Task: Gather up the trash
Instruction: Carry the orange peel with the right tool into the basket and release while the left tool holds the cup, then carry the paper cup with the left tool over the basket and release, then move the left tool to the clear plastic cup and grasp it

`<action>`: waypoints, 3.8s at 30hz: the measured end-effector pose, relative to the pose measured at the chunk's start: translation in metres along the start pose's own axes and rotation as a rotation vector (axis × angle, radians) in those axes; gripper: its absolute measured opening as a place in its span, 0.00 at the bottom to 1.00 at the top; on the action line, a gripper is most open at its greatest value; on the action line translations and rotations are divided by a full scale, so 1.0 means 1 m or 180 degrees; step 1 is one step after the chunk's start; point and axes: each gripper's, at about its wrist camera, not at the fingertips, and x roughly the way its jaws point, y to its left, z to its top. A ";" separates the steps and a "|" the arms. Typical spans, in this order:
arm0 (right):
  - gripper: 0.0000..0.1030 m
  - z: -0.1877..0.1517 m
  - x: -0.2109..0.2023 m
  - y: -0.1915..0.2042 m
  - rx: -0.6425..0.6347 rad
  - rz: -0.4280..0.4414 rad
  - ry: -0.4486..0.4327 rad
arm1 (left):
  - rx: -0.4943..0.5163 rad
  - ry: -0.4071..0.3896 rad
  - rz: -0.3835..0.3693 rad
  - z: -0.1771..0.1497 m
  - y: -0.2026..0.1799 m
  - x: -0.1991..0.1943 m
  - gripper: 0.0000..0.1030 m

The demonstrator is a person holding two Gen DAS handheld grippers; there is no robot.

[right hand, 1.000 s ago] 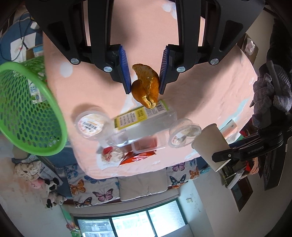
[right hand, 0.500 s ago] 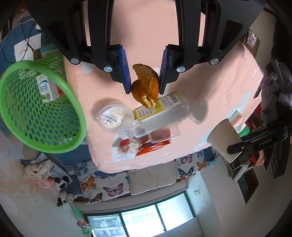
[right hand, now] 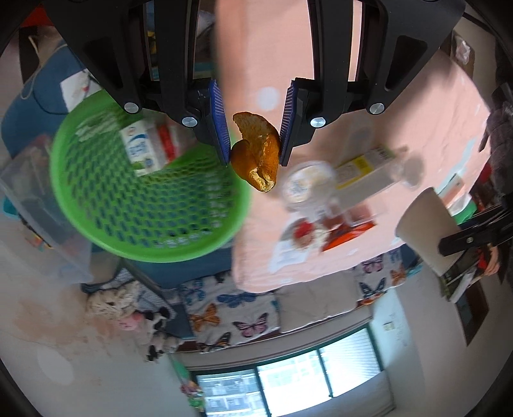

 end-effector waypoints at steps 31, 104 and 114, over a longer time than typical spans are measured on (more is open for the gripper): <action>0.61 -0.010 -0.020 -0.090 0.0461 -0.0396 -0.0115 | 0.0571 0.0461 -0.0497 0.013 -0.144 0.110 0.55; 0.78 -0.016 -0.001 0.027 0.0086 0.0110 0.0041 | -0.0097 0.0501 0.0697 -0.085 0.076 0.038 0.64; 0.78 -0.016 0.009 0.037 0.0033 0.0161 0.0108 | -0.0046 0.0571 0.0666 -0.090 0.077 0.052 0.59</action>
